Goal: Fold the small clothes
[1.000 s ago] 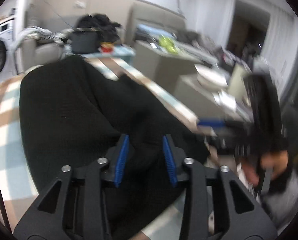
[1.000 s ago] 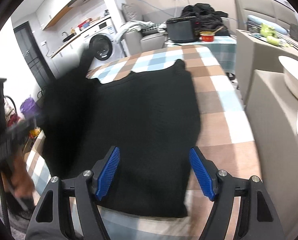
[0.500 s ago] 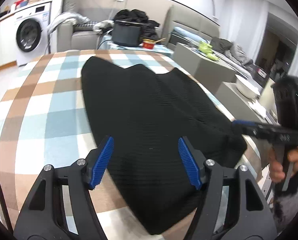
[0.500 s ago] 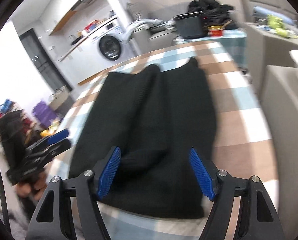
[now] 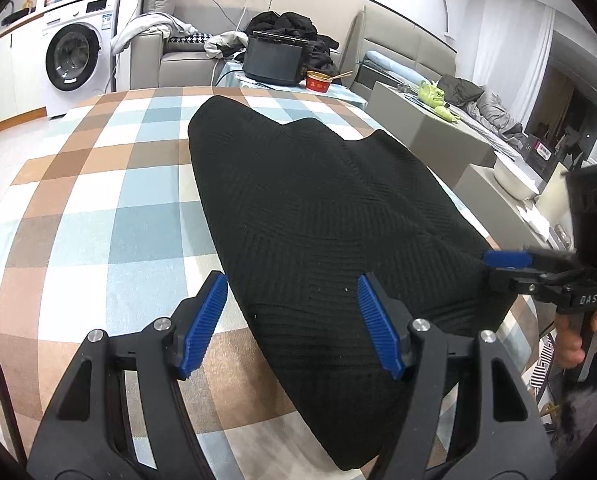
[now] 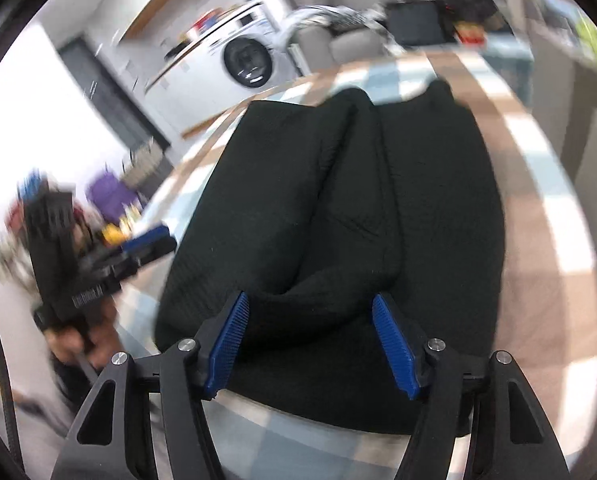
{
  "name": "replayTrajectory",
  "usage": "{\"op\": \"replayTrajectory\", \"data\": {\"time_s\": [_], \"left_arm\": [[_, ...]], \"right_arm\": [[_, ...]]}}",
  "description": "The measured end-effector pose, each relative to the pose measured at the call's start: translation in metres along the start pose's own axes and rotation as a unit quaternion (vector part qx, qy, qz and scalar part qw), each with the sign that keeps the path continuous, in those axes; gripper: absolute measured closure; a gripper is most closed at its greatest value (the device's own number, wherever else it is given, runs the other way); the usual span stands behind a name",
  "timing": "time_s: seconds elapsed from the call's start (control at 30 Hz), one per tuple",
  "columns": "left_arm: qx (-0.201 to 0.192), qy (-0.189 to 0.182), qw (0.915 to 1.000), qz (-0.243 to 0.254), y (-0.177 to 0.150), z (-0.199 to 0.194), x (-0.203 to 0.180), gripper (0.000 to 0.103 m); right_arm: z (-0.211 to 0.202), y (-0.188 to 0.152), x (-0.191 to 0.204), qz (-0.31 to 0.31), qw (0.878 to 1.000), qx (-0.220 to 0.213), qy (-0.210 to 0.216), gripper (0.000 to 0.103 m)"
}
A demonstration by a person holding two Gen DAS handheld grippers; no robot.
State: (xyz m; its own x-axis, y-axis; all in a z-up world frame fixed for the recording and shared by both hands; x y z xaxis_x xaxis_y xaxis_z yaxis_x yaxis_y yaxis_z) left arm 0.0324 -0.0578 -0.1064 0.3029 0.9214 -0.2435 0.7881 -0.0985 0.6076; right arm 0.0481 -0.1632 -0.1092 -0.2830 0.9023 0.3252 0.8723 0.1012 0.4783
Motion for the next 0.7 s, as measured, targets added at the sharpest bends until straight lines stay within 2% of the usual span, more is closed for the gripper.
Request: {"op": "replayTrajectory", "data": {"time_s": [0.27, 0.33, 0.4, 0.47, 0.5, 0.53, 0.6, 0.7], "left_arm": [[0.002, -0.003, 1.0, 0.001, 0.0, -0.001, -0.01, 0.038], [0.002, -0.001, 1.0, 0.0, 0.0, -0.002, -0.009, 0.038], [0.002, 0.001, 1.0, -0.003, 0.0, -0.002, -0.007, 0.038], [0.001, -0.001, 1.0, -0.009, 0.0, -0.003, -0.004, 0.038], [0.002, -0.002, 0.9999, -0.012, 0.0, -0.003, -0.003, 0.038], [0.003, -0.002, 0.9999, -0.014, 0.0, -0.002, -0.002, 0.038], [0.005, -0.004, 0.9999, -0.016, 0.0, -0.001, 0.0, 0.038], [0.013, -0.006, 0.9997, -0.019, -0.002, 0.001, -0.001, 0.038]], "right_arm": [[0.023, 0.026, 0.026, -0.114, 0.99, 0.036, 0.069, 0.032], [0.038, 0.025, 0.026, -0.127, 0.983, 0.084, 0.1, 0.032], [0.053, 0.017, 0.025, -0.139, 0.975, 0.14, 0.101, 0.032], [0.05, 0.008, 0.025, -0.159, 0.97, 0.156, 0.095, 0.032], [0.045, 0.003, 0.025, -0.153, 0.967, 0.171, 0.108, 0.033], [0.041, 0.0, 0.025, -0.141, 0.967, 0.177, 0.119, 0.037], [0.039, 0.0, 0.02, -0.119, 0.972, 0.166, 0.114, 0.044], [0.041, 0.003, 0.013, -0.078, 0.978, 0.136, 0.139, 0.054]]}}
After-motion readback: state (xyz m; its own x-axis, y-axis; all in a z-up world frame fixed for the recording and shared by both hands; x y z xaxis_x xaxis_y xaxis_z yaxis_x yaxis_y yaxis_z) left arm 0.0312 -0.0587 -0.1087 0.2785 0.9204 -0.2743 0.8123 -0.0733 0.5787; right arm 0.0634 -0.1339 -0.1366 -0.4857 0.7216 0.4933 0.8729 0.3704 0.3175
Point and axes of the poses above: each gripper's, at about its wrist camera, not at the fingertips, and z roughly the way its jaws point, x to its left, y to its top, the point moved 7 cm from there along z, roughly the way its jaws point, and after that the axes turned 8 degrees about x, right-handed, at the moved point
